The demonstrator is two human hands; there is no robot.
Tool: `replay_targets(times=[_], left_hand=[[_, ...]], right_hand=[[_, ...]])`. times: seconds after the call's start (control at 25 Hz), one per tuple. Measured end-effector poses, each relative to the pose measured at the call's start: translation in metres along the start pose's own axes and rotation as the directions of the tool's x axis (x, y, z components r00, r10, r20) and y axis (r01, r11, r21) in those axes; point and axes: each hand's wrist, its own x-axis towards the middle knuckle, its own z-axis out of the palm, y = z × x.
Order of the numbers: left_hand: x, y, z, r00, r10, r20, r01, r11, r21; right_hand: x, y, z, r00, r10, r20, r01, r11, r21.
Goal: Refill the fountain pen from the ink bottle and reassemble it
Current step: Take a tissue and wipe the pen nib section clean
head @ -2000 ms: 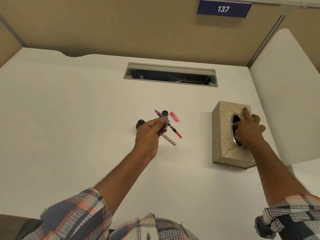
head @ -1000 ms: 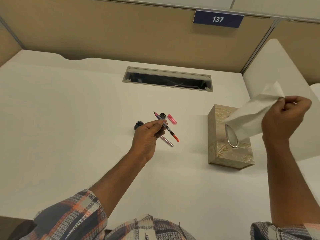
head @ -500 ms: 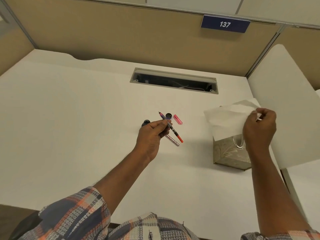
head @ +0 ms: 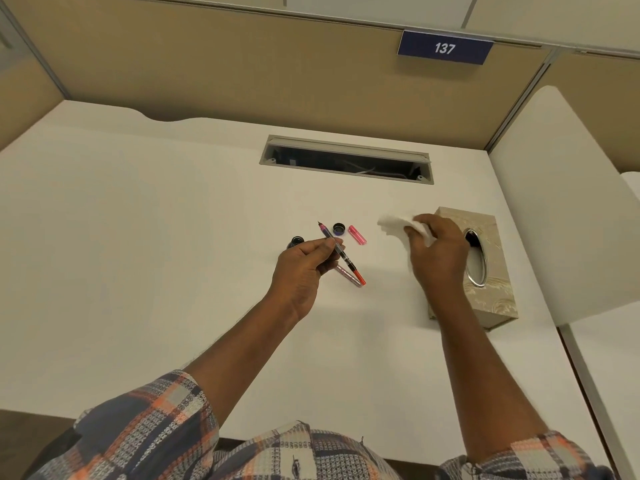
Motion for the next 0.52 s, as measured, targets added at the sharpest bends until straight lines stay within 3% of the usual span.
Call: replay_targets(times=[0.2,0.36,0.52], left_hand=[[-0.003,0.002,-0.007,1.0,-0.011,0.017,0.011,1.0,-0.009],[-0.007,0.004,-0.013,0.998,-0.039,0.043,0.039,0.999,0.006],[-0.01,0.004,-0.016,0.994,-0.067,0.087,0.061,0.996,0.07]], right_hand=[[-0.013,-0.017,0.014,1.0,0.013,0.01,-0.013,1.0,-0.018],[-0.02,-0.026,0.019,0.991,0.12,0.06,-0.119,0.993,-0.016],[-0.026,-0.027,0.023,0.993,0.092,0.069,-0.094,0.995,0.024]])
